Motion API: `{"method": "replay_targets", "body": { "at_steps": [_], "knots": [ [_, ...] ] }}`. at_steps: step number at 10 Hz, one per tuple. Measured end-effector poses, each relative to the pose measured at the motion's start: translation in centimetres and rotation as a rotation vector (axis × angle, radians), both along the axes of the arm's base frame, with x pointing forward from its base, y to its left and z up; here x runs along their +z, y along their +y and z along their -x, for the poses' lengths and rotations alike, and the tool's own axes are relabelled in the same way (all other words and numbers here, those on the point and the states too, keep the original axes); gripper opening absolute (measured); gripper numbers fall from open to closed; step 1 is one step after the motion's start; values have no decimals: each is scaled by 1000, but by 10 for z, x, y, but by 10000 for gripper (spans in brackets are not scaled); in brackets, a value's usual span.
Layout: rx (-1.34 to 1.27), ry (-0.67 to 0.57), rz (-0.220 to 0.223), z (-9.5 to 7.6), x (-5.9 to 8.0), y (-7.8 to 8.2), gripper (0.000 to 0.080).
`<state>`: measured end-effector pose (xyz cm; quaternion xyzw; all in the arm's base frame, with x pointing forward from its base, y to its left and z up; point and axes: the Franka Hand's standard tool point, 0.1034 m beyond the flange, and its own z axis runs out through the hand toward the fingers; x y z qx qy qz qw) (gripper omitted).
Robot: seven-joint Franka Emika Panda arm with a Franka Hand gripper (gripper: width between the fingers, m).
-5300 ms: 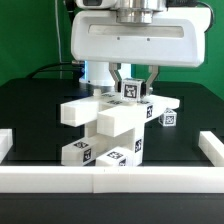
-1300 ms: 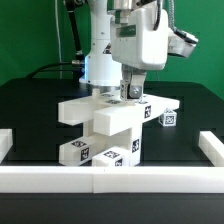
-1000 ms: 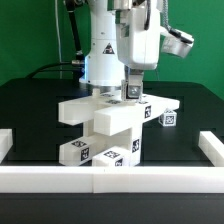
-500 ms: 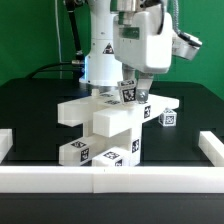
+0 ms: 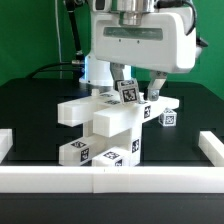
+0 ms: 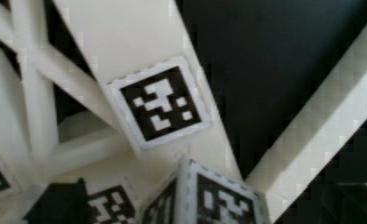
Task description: Assemble chair
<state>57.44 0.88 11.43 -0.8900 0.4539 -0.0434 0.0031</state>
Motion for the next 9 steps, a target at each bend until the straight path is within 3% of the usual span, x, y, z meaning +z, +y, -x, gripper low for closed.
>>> {"method": "replay_targets", "body": {
  "at_steps": [9],
  "knots": [
    [634,19,58,-1,2,-5,649]
  ]
}}
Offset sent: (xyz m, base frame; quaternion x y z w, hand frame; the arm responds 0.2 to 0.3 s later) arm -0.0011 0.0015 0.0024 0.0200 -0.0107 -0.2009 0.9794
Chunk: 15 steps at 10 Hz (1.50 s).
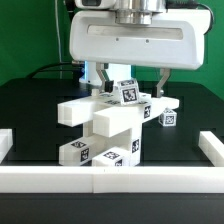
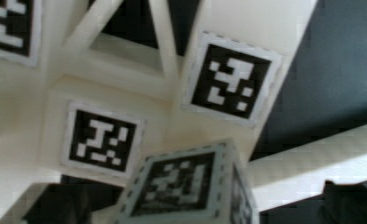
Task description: Assemble chair
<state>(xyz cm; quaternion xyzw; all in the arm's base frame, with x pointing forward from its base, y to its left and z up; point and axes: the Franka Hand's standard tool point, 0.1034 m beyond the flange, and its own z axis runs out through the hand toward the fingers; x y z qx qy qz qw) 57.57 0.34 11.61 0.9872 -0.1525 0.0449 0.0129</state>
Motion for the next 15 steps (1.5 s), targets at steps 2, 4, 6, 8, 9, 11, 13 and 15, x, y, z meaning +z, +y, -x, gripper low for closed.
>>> {"method": "replay_targets", "body": {
  "at_steps": [2,4,6,8,9,11,13,15],
  "knots": [
    [135,6,17,0,1,-1,649],
    [232,14,34,0,1,-4,649],
    [229,14,34,0,0,-4,647],
    [229,14,34,0,0,-4,294],
    [227,14,34,0,0,-4,294],
    [190,13,31,0,0,-4,269],
    [26,6,18,0,-1,-5,269],
    [-95,1,8,1,-1,-4,269]
  ]
}}
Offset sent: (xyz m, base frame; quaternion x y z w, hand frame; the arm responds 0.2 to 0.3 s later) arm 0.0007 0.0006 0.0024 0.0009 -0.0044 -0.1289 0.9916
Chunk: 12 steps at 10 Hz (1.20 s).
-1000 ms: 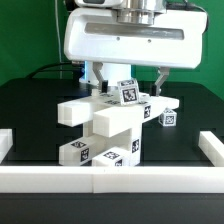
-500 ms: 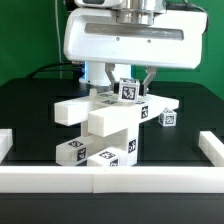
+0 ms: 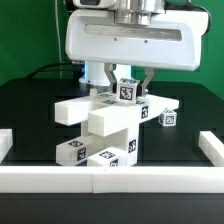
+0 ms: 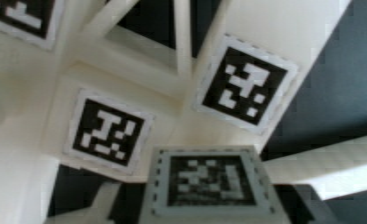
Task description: Assemble chair
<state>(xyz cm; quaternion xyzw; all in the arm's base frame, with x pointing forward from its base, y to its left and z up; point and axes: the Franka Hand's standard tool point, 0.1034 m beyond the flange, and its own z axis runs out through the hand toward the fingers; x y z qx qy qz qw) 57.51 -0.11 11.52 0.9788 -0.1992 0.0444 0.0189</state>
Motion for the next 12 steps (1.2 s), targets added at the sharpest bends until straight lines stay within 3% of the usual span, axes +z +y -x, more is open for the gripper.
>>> {"method": "replay_targets", "body": {
  "at_steps": [3,12],
  "knots": [
    [-170,-29,-8,-2,-1,-4,271],
    [-955,-61,-120,-2,-2,-6,271]
  ]
}}
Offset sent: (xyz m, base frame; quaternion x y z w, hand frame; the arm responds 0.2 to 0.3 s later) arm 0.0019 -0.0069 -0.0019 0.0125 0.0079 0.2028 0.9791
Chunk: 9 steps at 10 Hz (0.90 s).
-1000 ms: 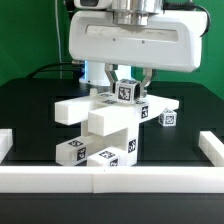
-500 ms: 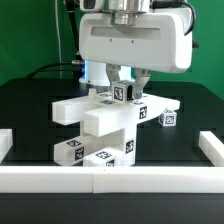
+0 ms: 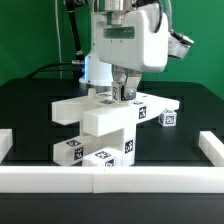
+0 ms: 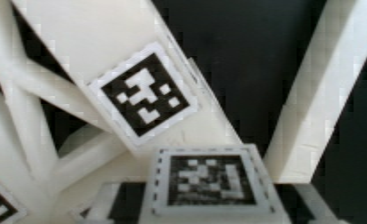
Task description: Assemble chair
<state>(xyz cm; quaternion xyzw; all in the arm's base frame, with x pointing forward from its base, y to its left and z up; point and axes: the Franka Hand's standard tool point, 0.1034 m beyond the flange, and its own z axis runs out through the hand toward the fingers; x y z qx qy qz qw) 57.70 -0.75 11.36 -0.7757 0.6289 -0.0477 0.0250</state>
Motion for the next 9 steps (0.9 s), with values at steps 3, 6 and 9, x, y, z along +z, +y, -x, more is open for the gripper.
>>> {"method": "replay_targets", "body": {
  "at_steps": [3,6,9],
  "knots": [
    [-214,-8,-37,0,0,-1,271],
    [-287,-9,-47,0,-1,0,271],
    [-201,0,-36,0,-1,1,584]
  ]
}}
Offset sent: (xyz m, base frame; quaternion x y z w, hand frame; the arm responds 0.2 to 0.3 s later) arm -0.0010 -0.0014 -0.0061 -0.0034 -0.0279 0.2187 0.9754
